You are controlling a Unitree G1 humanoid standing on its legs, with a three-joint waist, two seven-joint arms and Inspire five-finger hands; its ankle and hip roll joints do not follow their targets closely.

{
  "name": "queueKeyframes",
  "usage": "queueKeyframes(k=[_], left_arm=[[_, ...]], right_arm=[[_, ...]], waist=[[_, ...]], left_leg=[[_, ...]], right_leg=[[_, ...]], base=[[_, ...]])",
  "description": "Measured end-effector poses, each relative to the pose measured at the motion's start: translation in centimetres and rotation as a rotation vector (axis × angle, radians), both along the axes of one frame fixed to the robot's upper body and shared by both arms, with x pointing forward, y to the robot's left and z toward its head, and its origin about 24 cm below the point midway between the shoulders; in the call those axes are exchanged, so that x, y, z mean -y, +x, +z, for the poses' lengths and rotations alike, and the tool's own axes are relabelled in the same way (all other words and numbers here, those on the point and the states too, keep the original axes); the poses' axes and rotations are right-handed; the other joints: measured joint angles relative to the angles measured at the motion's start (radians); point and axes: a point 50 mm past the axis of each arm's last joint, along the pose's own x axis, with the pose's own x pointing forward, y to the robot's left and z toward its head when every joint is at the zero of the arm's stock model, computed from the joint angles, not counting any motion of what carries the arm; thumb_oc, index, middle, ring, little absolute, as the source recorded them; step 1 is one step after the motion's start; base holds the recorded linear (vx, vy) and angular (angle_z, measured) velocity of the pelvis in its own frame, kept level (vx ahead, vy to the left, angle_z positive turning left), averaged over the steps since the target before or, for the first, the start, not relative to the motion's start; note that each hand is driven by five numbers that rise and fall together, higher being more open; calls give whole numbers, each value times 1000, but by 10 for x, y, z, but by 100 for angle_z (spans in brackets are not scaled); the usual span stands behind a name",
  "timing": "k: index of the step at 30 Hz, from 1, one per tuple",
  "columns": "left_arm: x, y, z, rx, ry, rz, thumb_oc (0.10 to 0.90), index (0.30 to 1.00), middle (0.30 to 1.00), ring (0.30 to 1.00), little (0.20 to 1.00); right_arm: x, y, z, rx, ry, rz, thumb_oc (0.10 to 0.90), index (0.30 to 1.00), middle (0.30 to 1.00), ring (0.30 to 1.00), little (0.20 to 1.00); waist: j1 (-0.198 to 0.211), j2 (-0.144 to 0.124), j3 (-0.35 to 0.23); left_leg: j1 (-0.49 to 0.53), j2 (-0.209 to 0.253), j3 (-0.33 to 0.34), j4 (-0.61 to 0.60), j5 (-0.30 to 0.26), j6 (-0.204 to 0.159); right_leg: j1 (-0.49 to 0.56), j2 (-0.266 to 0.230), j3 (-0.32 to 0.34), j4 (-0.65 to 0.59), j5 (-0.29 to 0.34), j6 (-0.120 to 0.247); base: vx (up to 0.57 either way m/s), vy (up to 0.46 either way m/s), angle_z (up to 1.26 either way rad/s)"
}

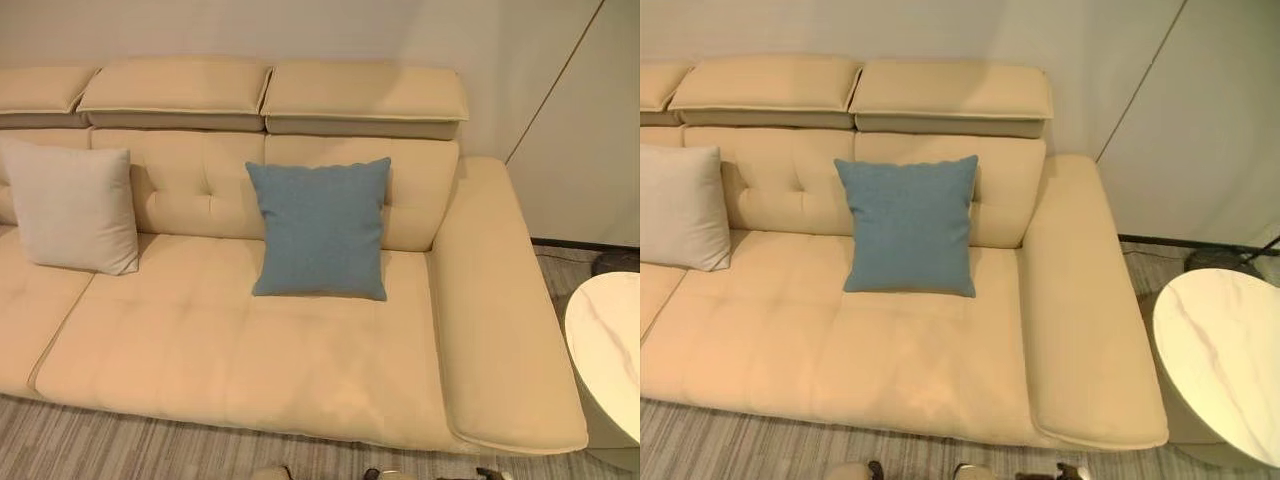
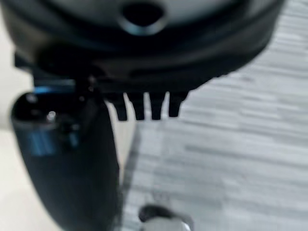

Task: Pick up all the scattered cushions and arrange them neatly on the sofa.

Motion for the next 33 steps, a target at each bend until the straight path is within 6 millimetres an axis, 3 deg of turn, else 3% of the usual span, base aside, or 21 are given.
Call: queueKeyframes(k=[4, 5, 6, 7, 8, 9, 12, 14, 16, 17, 18, 19, 20, 21, 23, 24, 25, 28, 33], left_arm=[[-3, 34, 4, 91, 20, -80, 800, 900, 900, 900, 900], [-3, 40, 5, 101, 27, -103, 800, 900, 900, 900, 900], [-3, 43, 5, 107, 35, -119, 800, 900, 900, 900, 900], [-1, 50, 7, 127, 43, -138, 800, 900, 900, 900, 900], [-1, 52, 7, 133, 42, -143, 800, 900, 900, 900, 900], [3, 58, 8, 159, 43, -181, 800, 900, 900, 900, 900], [6, 64, 8, 162, 43, -234, 800, 900, 900, 900, 900], [4, 58, 7, 144, 49, -228, 800, 900, 900, 900, 900], [1, 46, 5, 92, 55, -235, 800, 900, 900, 900, 900], [0, 42, 5, 77, 57, -230, 800, 900, 900, 900, 900], [-4, 34, 5, 59, 62, -205, 800, 900, 900, 900, 900], [-6, 29, 5, 50, 69, -203, 800, 900, 900, 900, 900], [-9, 21, 5, 32, 80, -199, 800, 900, 900, 900, 900], [-16, 12, 6, 10, 100, -193, 800, 900, 900, 900, 900], [-17, 4, 5, -14, 100, -186, 800, 900, 900, 900, 900], [-14, 3, 5, -16, 91, -183, 800, 900, 900, 900, 900], [-1, 4, 1, -7, 57, -174, 800, 900, 900, 900, 900], [5, 12, 0, 25, 45, -172, 800, 900, 900, 900, 900], [5, 27, 2, 65, 61, -178, 800, 900, 900, 900, 900]], right_arm=[[-6, 14, 2, 48, 18, 25, 800, 900, 900, 900, 900], [-8, 19, 3, 67, 18, 49, 800, 900, 900, 900, 900], [-10, 23, 4, 75, 16, 71, 800, 900, 900, 900, 900], [-13, 30, 5, 93, 15, 94, 800, 900, 900, 900, 900], [-14, 32, 5, 101, 18, 98, 800, 900, 900, 900, 900], [-17, 41, 7, 127, 22, 117, 800, 900, 900, 900, 900], [-21, 59, 12, 157, 12, 176, 800, 900, 900, 900, 900], [-23, 56, 10, 135, 11, 198, 800, 900, 900, 900, 900], [-25, 54, 8, 119, 13, 213, 800, 900, 900, 900, 900], [-26, 54, 8, 118, 15, 218, 800, 900, 900, 900, 900], [-28, 52, 6, 110, 23, 212, 800, 900, 900, 900, 900], [-28, 46, 4, 97, 29, 204, 800, 900, 900, 900, 900], [-31, 39, 2, 79, 40, 203, 800, 900, 900, 900, 900], [-39, 31, -3, 53, 64, 197, 800, 900, 900, 900, 900], [-47, 28, -6, 43, 93, 198, 800, 900, 900, 900, 900], [-48, 29, -5, 46, 95, 197, 800, 900, 900, 900, 900], [-45, 32, -4, 50, 88, 196, 800, 900, 900, 900, 900], [-42, 25, -5, 34, 90, 178, 800, 900, 900, 900, 900], [-32, 22, -4, 32, 74, 147, 800, 900, 900, 900, 900]], waist=[[-9, -37, 8], [-8, -49, 10], [-8, -49, 12], [-9, -51, 12], [-7, -51, 13], [-4, -53, 15], [8, -19, 46], [22, -10, 50], [46, -2, 47], [50, 2, 44], [64, 12, 31], [71, 8, 16], [84, 0, -2], [107, -36, -26], [120, -76, -50], [122, -82, -54], [121, -56, -62], [118, -41, -74], [93, -38, -76]], left_leg=[[38, -66, 1, -82, 51, 57], [47, -77, 4, -96, 56, 64], [49, -79, 5, -100, 57, 65], [53, -85, 6, -106, 63, 70], [58, -86, 7, -113, 65, 71], [46, -91, 19, -100, 70, 72], [32, -86, 35, -90, 67, 76], [32, -80, 48, -77, 61, 93], [47, -58, 73, -107, 65, 110], [46, -42, 90, -116, 70, 130], [50, -16, 97, -132, 78, 118], [51, -8, 106, -139, 81, 114], [59, -6, 116, -146, 89, 107], [62, -6, 132, -150, 95, 97], [57, -18, 144, -147, 96, 91], [54, -18, 144, -145, 98, 86], [53, -1, 143, -145, 106, 76], [60, 19, 143, -141, 111, 67], [67, 29, 140, -146, 115, 62]], right_leg=[[-72, -76, 1, 78, 0, 56], [-84, -82, -2, 38, 6, 59], [-90, -83, -3, 17, 26, 72], [-97, -91, -4, -14, 86, 93], [-98, -95, -6, -18, 97, 105], [-92, -94, -14, -44, 147, 105], [-92, -78, -10, -77, 183, 93], [-86, -69, -6, -88, 200, 87], [-54, -43, -4, -160, 255, 81], [-60, -44, -1, -140, 232, 73], [-110, -19, -3, 72, 121, 54], [-108, -4, -6, 147, 76, 70], [-97, -2, -6, 194, 39, 84], [-46, -2, -4, 176, -12, 100], [47, 8, -7, -32, -20, 83], [68, 14, -9, -90, -12, 55], [109, 43, -7, -180, 35, 36], [130, 71, -1, -216, 56, 22], [139, 82, -1, -222, 56, 20]], base=[[-288, 305, 1], [-155, 156, -9], [-241, 174, 0], [-284, 159, 0], [-377, 206, -7], [-216, 109, -15], [-188, 111, -15], [-140, 94, -13], [-123, 38, -40], [-83, -2, -37], [-120, -44, -15], [-116, -44, -23], [-137, -67, -35], [-93, -69, -47], [-78, -94, -41], [-19, -92, -25], [-24, -135, -17], [-10, -87, -11], [-33, -104, 1]])
